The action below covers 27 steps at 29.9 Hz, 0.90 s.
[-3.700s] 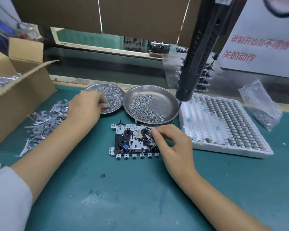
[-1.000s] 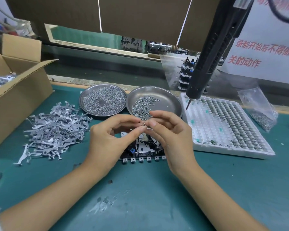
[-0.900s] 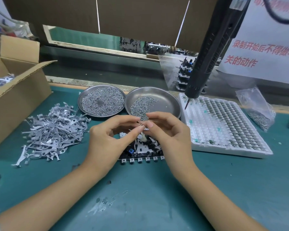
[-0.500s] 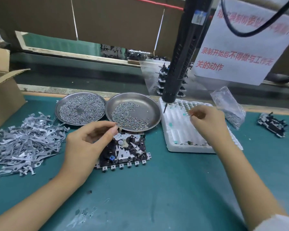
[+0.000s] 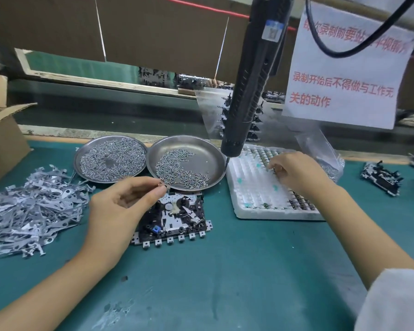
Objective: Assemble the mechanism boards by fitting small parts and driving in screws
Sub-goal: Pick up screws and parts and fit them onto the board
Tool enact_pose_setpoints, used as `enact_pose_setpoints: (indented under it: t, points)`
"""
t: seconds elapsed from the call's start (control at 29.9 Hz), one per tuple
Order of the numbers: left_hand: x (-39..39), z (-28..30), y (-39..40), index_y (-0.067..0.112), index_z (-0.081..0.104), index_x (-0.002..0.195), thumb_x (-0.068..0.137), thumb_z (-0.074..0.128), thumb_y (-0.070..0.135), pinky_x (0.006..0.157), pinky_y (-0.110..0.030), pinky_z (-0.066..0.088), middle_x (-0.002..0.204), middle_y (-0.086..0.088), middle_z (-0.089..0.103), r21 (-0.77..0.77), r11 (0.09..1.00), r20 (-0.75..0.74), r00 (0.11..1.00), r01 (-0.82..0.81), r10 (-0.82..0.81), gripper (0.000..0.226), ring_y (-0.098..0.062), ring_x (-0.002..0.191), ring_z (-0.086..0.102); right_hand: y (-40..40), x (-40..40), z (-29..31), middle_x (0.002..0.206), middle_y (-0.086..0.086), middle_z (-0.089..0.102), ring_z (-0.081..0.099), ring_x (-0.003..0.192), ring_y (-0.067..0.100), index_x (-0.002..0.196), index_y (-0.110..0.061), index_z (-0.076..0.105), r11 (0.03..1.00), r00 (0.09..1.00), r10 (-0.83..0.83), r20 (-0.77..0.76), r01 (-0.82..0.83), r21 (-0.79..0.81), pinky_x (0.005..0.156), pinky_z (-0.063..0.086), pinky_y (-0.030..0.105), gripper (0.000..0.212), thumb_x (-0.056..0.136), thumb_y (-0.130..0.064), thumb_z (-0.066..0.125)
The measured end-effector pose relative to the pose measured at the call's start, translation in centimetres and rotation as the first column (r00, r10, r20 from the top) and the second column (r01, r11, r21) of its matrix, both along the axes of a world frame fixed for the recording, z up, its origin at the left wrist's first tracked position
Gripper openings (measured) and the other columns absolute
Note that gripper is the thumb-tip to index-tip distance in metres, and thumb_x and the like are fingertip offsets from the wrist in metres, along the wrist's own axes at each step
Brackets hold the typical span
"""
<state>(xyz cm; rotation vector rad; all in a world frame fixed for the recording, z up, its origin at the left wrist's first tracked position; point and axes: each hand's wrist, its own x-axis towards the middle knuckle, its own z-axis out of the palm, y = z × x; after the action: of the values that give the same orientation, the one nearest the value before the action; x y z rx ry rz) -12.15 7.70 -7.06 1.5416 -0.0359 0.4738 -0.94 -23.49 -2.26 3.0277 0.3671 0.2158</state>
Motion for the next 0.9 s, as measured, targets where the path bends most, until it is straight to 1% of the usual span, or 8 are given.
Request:
enact_pose_setpoints:
  t: [0.1, 0.2, 0.3, 0.37, 0.47, 0.57, 0.7, 0.9]
  points:
    - [0.0, -0.1, 0.0, 0.015, 0.073, 0.084, 0.067, 0.075, 0.013, 0.071, -0.015, 0.054, 0.079, 0.006, 0.074, -0.004, 1.0, -0.008, 1.0, 0.004, -0.005, 0.018, -0.004, 0.07, 0.068, 0.3, -0.8, 0.8, 0.091, 0.009, 0.064, 0.054, 0.081, 0.025, 0.089, -0.004, 0.069, 0.995, 1.0, 0.002, 0.016, -0.003, 0.101, 0.064, 0.039, 0.031, 0.025, 0.081, 0.008, 0.05]
    - [0.0, -0.1, -0.1, 0.016, 0.073, 0.083, 0.067, 0.076, 0.008, 0.068, -0.01, 0.051, 0.079, 0.008, 0.074, 0.011, 1.0, 0.001, 1.0, 0.015, -0.015, 0.018, -0.001, 0.07, 0.068, 1.6, -3.2, 2.0, 0.077, 0.001, 0.066, 0.061, 0.07, 0.018, 0.076, -0.009, 0.07, 0.918, 0.997, 0.02, -0.077, 0.012, 0.396, 0.065, 0.045, 0.028, 0.017, 0.082, 0.004, 0.062]
    - [-0.1, 0.0, -0.2, 0.017, 0.073, 0.084, 0.066, 0.076, 0.008, 0.069, -0.008, 0.049, 0.081, 0.008, 0.074, 0.026, 0.999, 0.004, 0.999, 0.04, -0.041, 0.02, -0.002, 0.073, 0.069, 4.9, -6.6, 2.3, 0.078, 0.001, 0.072, 0.068, 0.064, 0.013, 0.077, -0.013, 0.068, 0.647, 0.933, 0.223, -0.281, 0.074, 0.759, 0.058, 0.052, 0.022, 0.013, 0.083, -0.002, 0.068]
    - [-0.1, 0.0, -0.3, 0.017, 0.073, 0.085, 0.068, 0.076, 0.007, 0.07, -0.008, 0.049, 0.082, 0.009, 0.074, 0.043, 0.998, 0.0, 0.999, 0.054, -0.054, 0.021, -0.003, 0.074, 0.069, 7.9, -8.1, 1.5, 0.086, 0.002, 0.073, 0.067, 0.068, 0.007, 0.083, -0.007, 0.069, 0.457, 0.9, 0.347, -0.265, 0.085, 0.886, 0.063, 0.052, 0.017, 0.01, 0.083, 0.002, 0.067]
    - [-0.2, 0.0, -0.3, 0.018, 0.073, 0.086, 0.07, 0.075, 0.005, 0.068, -0.007, 0.048, 0.08, 0.012, 0.074, 0.083, 0.994, 0.0, 0.998, 0.07, -0.07, 0.02, 0.0, 0.072, 0.068, 12.0, -8.9, -0.2, 0.089, 0.005, 0.073, 0.067, 0.081, 0.009, 0.082, -0.01, 0.07, 0.268, 0.91, 0.365, -0.194, 0.097, 0.959, 0.079, 0.053, 0.017, 0.015, 0.081, 0.005, 0.068]
    - [-0.3, 0.0, -0.4, 0.017, 0.073, 0.087, 0.071, 0.073, 0.008, 0.069, -0.01, 0.05, 0.082, 0.01, 0.074, 0.096, 0.989, 0.014, 0.993, 0.113, -0.115, 0.018, -0.003, 0.074, 0.069, 13.8, -9.4, -1.6, 0.08, 0.0, 0.074, 0.068, 0.079, 0.009, 0.084, -0.015, 0.073, 0.151, 0.893, 0.399, -0.207, 0.159, 0.976, 0.076, 0.054, 0.018, 0.017, 0.082, 0.001, 0.069]
    - [-0.3, 0.0, -0.5, 0.019, 0.072, 0.089, 0.072, 0.072, 0.012, 0.069, -0.009, 0.049, 0.083, 0.011, 0.074, 0.132, 0.978, 0.046, 0.985, 0.16, -0.167, 0.019, -0.003, 0.075, 0.069, 14.2, -9.7, -2.6, 0.083, -0.002, 0.074, 0.07, 0.078, 0.01, 0.088, -0.014, 0.071, -0.004, 0.907, 0.389, -0.162, 0.177, 0.984, 0.071, 0.052, 0.016, 0.022, 0.076, 0.005, 0.073]
    - [-0.2, -0.2, -0.5, 0.014, 0.071, 0.089, 0.072, 0.072, 0.007, 0.068, -0.01, 0.051, 0.084, 0.006, 0.074, 0.136, 0.971, 0.047, 0.978, 0.195, -0.202, 0.018, -0.005, 0.075, 0.07, 14.0, -9.7, -3.0, 0.087, 0.007, 0.075, 0.071, 0.083, 0.015, 0.094, -0.008, 0.074, -0.028, 0.912, 0.378, -0.159, 0.183, 0.983, 0.076, 0.054, 0.02, 0.018, 0.077, -0.002, 0.073]
